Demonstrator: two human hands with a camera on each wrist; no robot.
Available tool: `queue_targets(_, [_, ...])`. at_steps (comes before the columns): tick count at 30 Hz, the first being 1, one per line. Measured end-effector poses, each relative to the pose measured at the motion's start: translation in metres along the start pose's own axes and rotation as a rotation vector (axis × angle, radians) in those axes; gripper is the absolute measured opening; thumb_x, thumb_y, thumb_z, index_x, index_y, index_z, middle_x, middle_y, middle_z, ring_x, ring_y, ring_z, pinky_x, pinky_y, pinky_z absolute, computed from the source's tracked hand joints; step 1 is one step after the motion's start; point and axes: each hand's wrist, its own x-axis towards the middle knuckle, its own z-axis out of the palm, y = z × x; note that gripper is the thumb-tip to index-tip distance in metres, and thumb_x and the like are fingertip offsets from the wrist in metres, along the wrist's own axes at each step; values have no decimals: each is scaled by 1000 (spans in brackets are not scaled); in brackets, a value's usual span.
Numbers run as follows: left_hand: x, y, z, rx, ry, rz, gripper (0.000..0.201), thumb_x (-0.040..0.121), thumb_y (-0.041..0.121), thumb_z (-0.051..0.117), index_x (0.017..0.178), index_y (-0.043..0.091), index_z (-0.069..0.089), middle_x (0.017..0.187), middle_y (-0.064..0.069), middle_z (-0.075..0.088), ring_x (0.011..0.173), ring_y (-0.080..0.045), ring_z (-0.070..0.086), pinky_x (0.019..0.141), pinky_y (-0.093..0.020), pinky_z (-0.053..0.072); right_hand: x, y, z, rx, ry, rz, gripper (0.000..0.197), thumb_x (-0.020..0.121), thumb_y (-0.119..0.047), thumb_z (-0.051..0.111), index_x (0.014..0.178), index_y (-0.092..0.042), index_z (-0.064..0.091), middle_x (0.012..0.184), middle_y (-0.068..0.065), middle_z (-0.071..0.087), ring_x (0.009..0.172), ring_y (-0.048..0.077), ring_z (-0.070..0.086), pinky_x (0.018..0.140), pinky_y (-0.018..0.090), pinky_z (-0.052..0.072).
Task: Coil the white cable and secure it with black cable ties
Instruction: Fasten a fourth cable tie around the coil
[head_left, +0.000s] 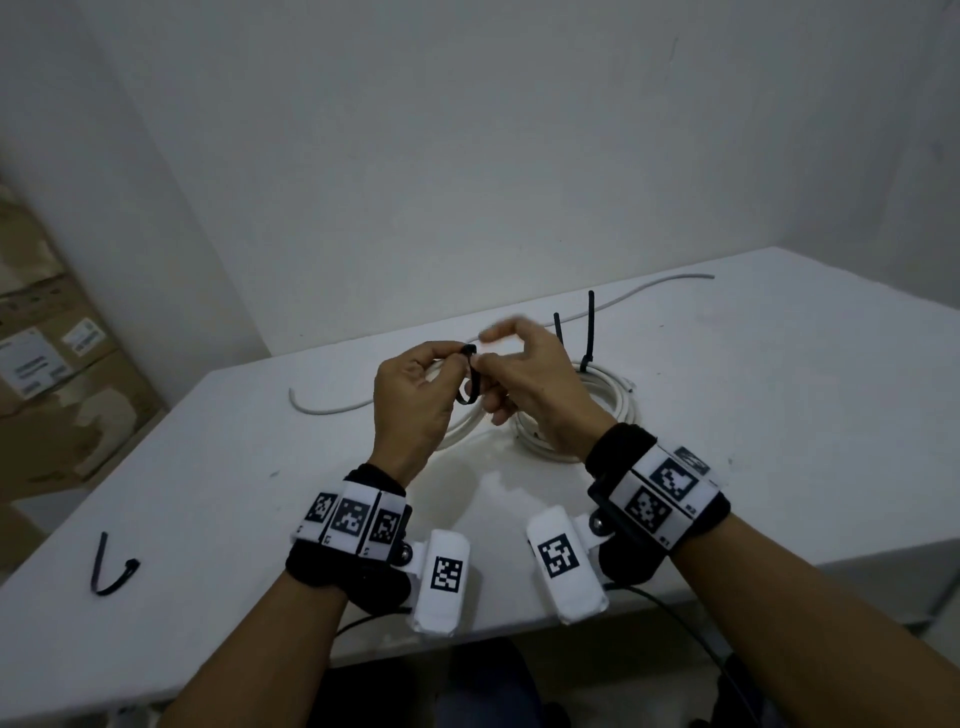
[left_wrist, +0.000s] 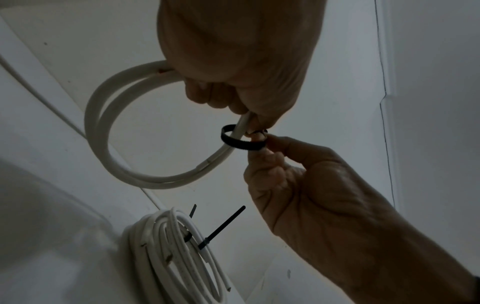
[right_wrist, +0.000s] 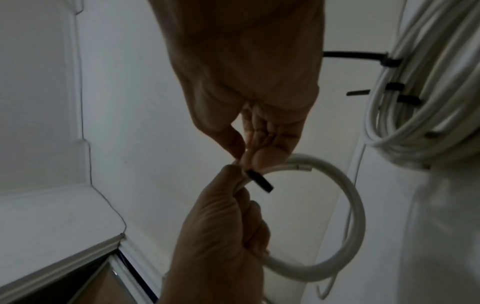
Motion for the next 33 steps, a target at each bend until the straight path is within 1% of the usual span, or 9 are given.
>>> queue_targets(2, [1, 0, -1, 49, -27, 4, 13, 84, 8, 63, 85, 9, 75, 68, 3, 71, 66, -7, 64, 65, -16, 47, 0, -2, -3, -105, -23, -92, 9, 90, -7, 55, 98, -12, 54, 65, 16, 63, 44, 18, 56, 39, 23, 44])
queue_targets(6, [3, 6, -1, 83, -59, 13, 14, 84, 9, 63, 86, 11, 76, 75, 4, 74, 71, -5, 66, 66, -15, 48, 5, -4, -5, -329, 69, -256, 13, 90, -4, 53, 84, -13, 60, 65, 10, 64, 49, 20, 61, 38, 23, 46])
queue_targets(9, [1, 11, 1, 69, -78, 11, 13, 85, 5, 62, 88, 5, 75, 58, 13, 66, 52, 2, 55, 53, -8, 39, 9, 1, -5, -465, 112, -361, 7, 88, -3, 56, 87, -7, 61, 70, -4, 59, 65, 15, 57, 54, 17, 47])
queue_targets(13, [1, 13, 2, 58, -85, 5, 14, 87, 5, 60, 86, 1, 74, 48, 12, 58, 43, -1, 47, 47, -9, 35, 11, 7, -5, -564, 97, -427, 5, 89, -9, 58, 93, -7, 62, 82, -3, 61, 75, 14, 57, 71, 20, 46])
queue_targets(17, [-1, 13, 3, 31, -73, -1, 12, 87, 3, 61, 88, 0, 73, 48, 13, 59, 44, 0, 48, 48, -9, 36, 8, 7, -5, -535, 143, -405, 6, 88, -10, 60, 92, -8, 64, 75, -1, 64, 62, 3, 55, 61, 8, 42])
queue_targets(20, [-3, 13, 5, 8, -77, -1, 12, 89, 6, 62, 92, 1, 72, 55, 8, 62, 47, 0, 52, 51, -9, 39, 6, 3, -4, -464, 160, -372, 4, 86, -9, 61, 88, -8, 64, 64, -8, 61, 56, -5, 57, 55, 6, 43])
queue_targets(23, [1, 9, 5, 16, -50, -32, 14, 89, 11, 63, 99, 4, 71, 64, 0, 65, 48, 1, 53, 51, -9, 40, 4, -1, -4, -426, 124, -397, 3, 85, -5, 60, 86, -6, 63, 61, -10, 60, 54, -6, 57, 55, 5, 42])
queue_targets(27, [5, 6, 1, 59, -57, -21, 14, 88, 10, 61, 89, 5, 74, 72, -2, 70, 63, 0, 59, 59, -9, 43, 5, -2, -7, -410, 125, -428, 4, 84, -4, 62, 85, -7, 64, 66, -9, 60, 59, -1, 57, 57, 6, 42])
queue_targets(33, [1, 7, 4, 32, -88, 28, 15, 88, 7, 60, 81, 4, 73, 67, -2, 70, 64, -5, 62, 61, -11, 44, 10, 1, -6, -445, 138, -443, 6, 85, -7, 63, 88, -7, 67, 69, -6, 63, 59, -3, 58, 60, 4, 43])
